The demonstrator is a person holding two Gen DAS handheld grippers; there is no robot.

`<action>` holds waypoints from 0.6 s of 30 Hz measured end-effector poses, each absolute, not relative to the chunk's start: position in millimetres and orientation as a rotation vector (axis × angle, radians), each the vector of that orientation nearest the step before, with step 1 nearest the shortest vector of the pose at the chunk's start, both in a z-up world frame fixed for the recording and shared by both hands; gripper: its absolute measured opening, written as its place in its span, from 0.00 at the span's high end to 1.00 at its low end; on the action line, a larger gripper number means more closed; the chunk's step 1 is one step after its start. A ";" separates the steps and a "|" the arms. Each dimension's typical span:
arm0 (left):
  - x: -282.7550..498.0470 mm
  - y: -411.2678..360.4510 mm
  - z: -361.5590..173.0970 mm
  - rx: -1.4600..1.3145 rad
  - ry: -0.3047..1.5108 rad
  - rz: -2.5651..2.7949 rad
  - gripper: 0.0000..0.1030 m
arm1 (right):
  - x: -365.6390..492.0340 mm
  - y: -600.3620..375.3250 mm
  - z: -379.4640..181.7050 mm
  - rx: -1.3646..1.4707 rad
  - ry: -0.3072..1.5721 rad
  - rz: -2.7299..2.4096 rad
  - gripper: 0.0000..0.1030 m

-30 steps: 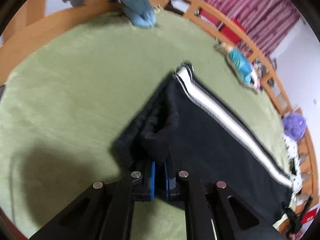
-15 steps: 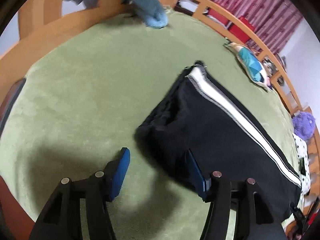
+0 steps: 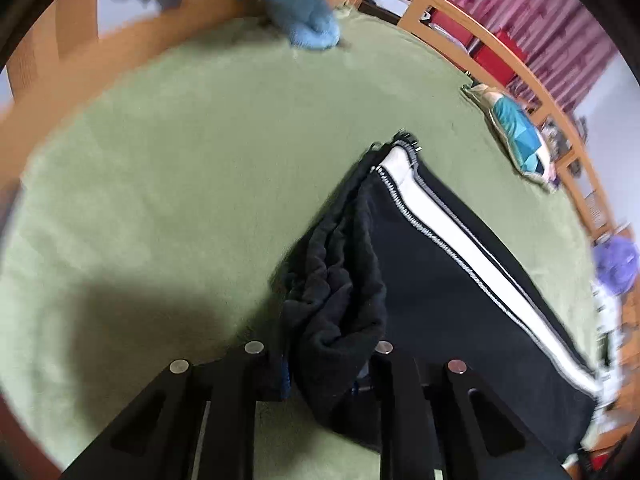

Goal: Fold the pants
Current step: 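Grasp the leg hems with the left tool and lift them toward the waistband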

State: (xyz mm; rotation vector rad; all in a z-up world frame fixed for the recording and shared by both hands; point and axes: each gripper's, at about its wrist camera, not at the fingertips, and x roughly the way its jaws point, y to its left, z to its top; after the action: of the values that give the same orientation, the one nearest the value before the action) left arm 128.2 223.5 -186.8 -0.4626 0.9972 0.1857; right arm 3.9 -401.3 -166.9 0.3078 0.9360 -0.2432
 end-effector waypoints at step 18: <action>77.8 -202.0 -35.2 0.206 0.793 -0.332 0.83 | -39.8 -500.1 -133.6 0.315 0.785 -0.323 0.47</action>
State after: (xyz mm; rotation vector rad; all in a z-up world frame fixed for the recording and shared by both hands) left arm 77.8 -202.0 -35.2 0.2057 0.7935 -0.3325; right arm -39.8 -500.1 -133.6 0.3147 0.7850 -0.3234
